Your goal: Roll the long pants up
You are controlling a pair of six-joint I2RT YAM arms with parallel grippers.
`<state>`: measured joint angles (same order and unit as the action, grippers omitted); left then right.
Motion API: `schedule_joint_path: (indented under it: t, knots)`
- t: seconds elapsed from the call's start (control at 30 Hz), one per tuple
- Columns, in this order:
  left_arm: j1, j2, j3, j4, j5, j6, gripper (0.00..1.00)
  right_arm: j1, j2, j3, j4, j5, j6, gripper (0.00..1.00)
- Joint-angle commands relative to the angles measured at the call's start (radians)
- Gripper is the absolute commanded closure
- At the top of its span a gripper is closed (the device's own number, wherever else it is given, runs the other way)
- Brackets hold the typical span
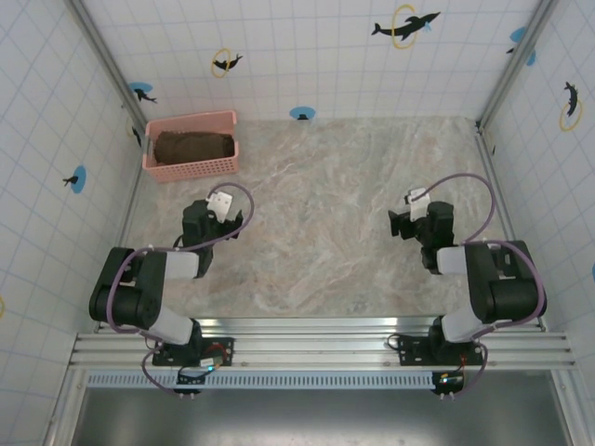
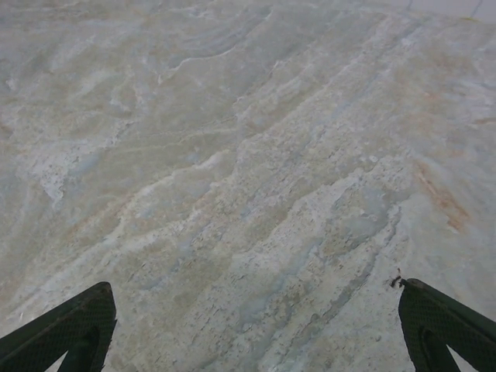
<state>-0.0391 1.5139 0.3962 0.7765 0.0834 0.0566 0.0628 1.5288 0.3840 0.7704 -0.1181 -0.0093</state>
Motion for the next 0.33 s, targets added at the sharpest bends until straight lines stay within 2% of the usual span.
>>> schedule_joint_path:
  t: [0.0,0.03,0.2,0.3]
  knots:
    - [0.005,0.000,0.012,0.038,-0.005,0.029,0.03,0.022,-0.011,0.007,0.075,0.074,-0.008,0.03]
    - [0.006,-0.001,0.015,0.031,-0.005,0.027,0.03,0.030,-0.005,-0.002,0.105,0.090,-0.008,0.03]
    - [0.005,0.003,0.019,0.030,-0.004,0.026,0.02,0.049,-0.012,0.028,0.034,0.214,0.016,0.03]
    - [0.005,0.000,0.014,0.030,-0.006,0.027,0.03,0.050,-0.011,0.030,0.029,0.224,0.020,0.03]
